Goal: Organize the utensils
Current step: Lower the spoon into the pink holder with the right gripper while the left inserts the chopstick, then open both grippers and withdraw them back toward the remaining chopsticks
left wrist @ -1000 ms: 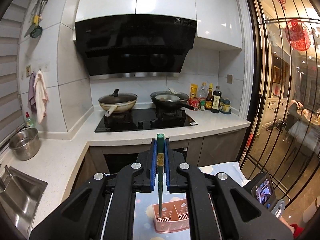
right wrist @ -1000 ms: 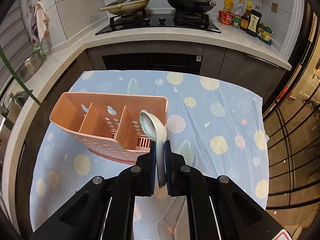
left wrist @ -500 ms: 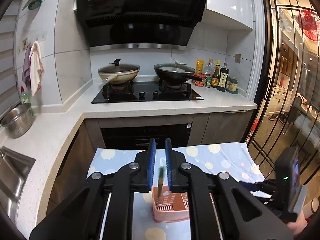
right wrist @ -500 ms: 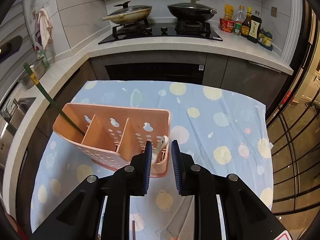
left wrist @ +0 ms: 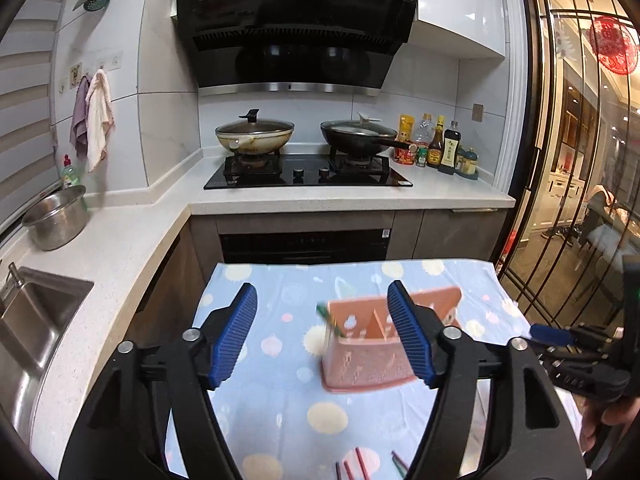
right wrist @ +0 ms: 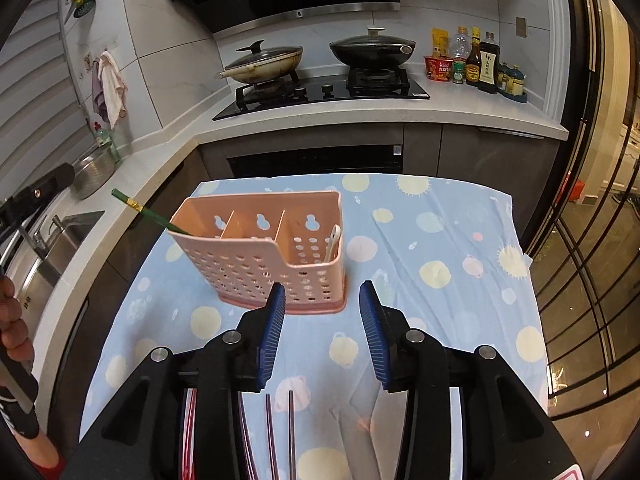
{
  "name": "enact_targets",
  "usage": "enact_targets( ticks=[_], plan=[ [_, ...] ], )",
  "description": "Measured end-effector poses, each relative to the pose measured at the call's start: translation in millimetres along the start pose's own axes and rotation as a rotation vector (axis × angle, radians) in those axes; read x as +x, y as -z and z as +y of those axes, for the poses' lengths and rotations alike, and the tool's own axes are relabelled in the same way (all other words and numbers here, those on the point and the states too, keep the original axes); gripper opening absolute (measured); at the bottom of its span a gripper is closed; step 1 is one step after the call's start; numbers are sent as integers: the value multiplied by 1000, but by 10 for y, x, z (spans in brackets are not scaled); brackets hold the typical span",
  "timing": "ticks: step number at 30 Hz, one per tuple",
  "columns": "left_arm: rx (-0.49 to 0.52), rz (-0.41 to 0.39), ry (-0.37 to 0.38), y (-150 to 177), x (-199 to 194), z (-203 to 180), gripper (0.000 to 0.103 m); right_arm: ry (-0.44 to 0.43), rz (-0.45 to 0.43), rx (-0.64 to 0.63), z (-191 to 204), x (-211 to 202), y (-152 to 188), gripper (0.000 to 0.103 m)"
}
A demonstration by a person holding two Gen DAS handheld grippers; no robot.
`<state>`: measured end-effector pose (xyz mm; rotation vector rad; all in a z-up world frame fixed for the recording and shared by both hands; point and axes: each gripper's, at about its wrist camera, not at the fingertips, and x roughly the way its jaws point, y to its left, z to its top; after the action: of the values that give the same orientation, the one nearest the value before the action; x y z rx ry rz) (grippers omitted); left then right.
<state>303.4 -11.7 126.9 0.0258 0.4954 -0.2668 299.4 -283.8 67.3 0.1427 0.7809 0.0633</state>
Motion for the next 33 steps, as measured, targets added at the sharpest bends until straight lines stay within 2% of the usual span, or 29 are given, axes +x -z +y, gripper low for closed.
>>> enact_targets(
  ticks=[4, 9, 14, 17, 19, 26, 33],
  plan=[
    [-6, 38, 3, 404, -177, 73, 70, 4, -8, 15, -43, -216, 381, 41],
    [-14, 128, -2, 1035, -305, 117, 70, -11, 21, 40, -85, -397, 958, 41],
    [-38, 215, 18, 1615, -438, 102, 70, 26, 42, 47, -90, -541, 1507, 41],
    [-33, 240, -1, 1895, -530, 41, 70, 39, 55, 50, -64, -608, 1803, 41],
    [-42, 266, 11, 2057, -579, 13, 70, 53, 62, 44, -24, -627, 1976, 41],
    [-32, 339, 16, 2532, -704, -48, 70, 109, 47, 27, 128, -639, 2387, 41],
    [-22, 389, 26, 2801, -723, -105, 70, 79, 85, 56, 133, -541, 2589, 40]
  ],
)
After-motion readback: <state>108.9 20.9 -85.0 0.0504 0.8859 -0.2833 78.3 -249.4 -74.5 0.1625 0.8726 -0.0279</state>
